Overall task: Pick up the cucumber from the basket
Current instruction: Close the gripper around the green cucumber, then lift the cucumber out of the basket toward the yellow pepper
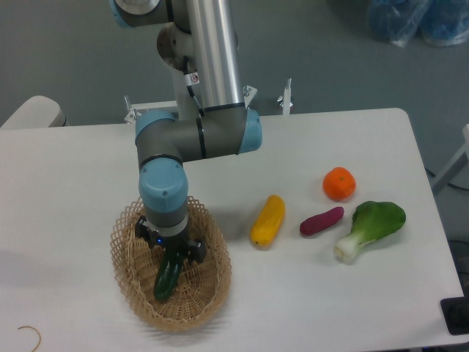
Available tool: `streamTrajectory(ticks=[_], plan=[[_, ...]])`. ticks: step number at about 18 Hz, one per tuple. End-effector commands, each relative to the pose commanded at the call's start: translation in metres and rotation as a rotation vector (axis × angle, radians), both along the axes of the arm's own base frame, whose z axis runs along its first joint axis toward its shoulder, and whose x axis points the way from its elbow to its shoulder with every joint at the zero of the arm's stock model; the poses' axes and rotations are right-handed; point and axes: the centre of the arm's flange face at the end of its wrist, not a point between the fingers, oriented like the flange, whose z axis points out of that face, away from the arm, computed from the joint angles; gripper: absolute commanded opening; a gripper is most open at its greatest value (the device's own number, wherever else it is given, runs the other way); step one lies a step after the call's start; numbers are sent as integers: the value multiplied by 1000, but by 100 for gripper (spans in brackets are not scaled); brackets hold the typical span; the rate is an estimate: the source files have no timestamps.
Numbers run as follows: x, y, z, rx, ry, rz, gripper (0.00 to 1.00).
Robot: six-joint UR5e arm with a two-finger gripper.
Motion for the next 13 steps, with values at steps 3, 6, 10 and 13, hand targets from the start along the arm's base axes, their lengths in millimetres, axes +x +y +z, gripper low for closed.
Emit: streamTrajectory(ticks=[3,6,10,13], plan=[[0,0,1,0,2,-1,77],[-1,0,2,2,3,0,59],[-2,1,8,11,9,-3,46],[-2,2,10,14,12,-4,43]])
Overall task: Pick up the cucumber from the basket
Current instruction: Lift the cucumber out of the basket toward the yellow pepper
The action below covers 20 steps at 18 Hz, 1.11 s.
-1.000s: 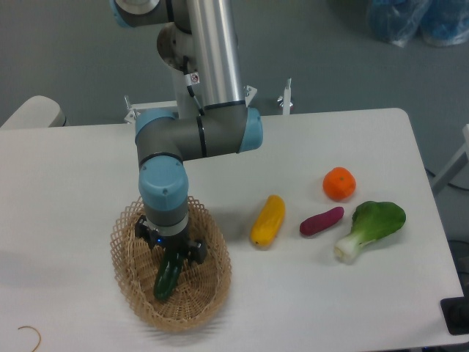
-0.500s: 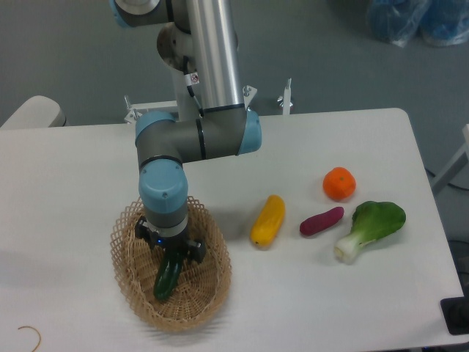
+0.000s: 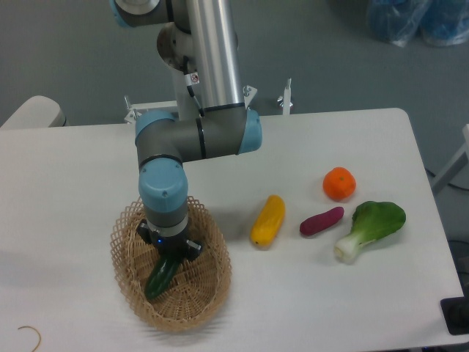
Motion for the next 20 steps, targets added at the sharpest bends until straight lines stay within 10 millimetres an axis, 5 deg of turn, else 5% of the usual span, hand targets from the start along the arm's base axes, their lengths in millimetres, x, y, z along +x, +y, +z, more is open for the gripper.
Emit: streamTrajectory(ticks=[7,13,16,20], plan=[[-3,2,15,21,19,-7,43],[-27,4,90,74,167,-63,43],[-66,-14,127,97,212,-87,43],[-132,-63,159,23,190,-160,43]])
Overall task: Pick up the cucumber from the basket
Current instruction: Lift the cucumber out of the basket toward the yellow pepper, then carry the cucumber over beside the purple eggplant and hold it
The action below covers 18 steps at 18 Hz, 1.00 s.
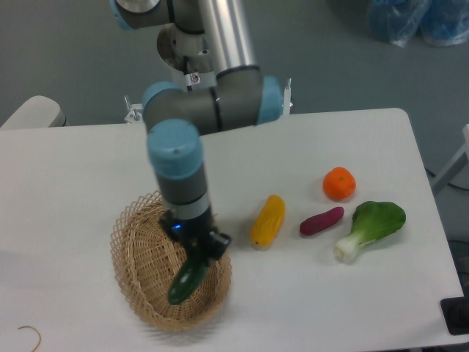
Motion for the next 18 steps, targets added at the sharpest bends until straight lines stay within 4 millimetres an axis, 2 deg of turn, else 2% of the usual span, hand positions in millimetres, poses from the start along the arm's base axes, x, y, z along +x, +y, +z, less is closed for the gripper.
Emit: streamTrajectory(ticks=[2,6,11,18], plan=[[-29,-22,14,-33,-17,-17,43],[-58,-52,39,-63,-16,-113,43],[-77,-76,48,-87,-39,-149,43],[-96,-93,60,-86,-36,-173,43]])
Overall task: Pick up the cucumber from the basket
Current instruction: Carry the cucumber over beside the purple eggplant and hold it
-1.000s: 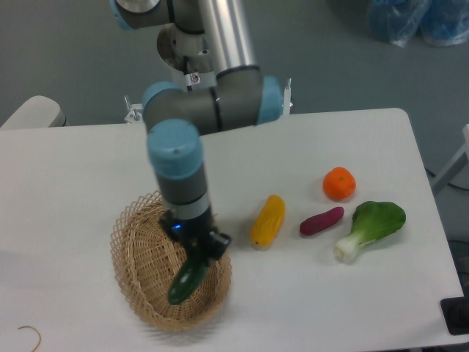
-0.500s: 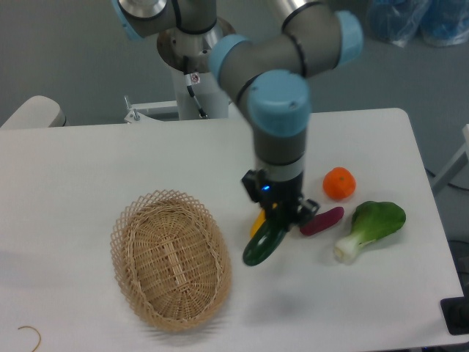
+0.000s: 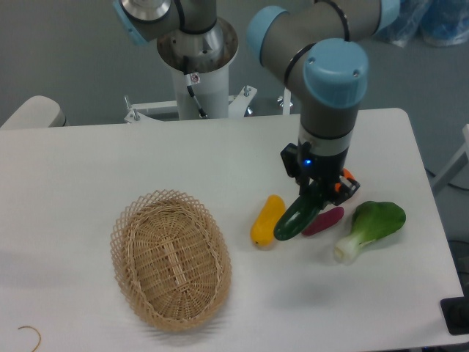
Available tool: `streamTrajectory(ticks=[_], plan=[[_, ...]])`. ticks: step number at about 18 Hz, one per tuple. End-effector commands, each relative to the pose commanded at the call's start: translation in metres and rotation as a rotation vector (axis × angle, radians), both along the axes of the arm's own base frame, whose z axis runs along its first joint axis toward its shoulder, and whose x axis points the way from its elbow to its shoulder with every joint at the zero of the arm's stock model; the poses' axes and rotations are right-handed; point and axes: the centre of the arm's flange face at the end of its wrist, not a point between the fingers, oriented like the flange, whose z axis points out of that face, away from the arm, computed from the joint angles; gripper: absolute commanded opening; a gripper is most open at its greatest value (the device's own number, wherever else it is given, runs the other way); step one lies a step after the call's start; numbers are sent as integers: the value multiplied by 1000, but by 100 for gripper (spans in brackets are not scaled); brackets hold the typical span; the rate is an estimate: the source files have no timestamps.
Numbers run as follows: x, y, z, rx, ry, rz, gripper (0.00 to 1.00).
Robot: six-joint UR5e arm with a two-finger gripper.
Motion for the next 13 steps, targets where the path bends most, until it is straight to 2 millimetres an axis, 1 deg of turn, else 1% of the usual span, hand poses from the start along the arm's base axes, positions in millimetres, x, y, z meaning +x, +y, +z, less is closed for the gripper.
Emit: streamTrajectory(ticks=[1,3,13], plan=[[-1,1,5,5,8,0,43],[0,1,8,1,1,-2,43],[1,0,8,-7,-12,-2,43]])
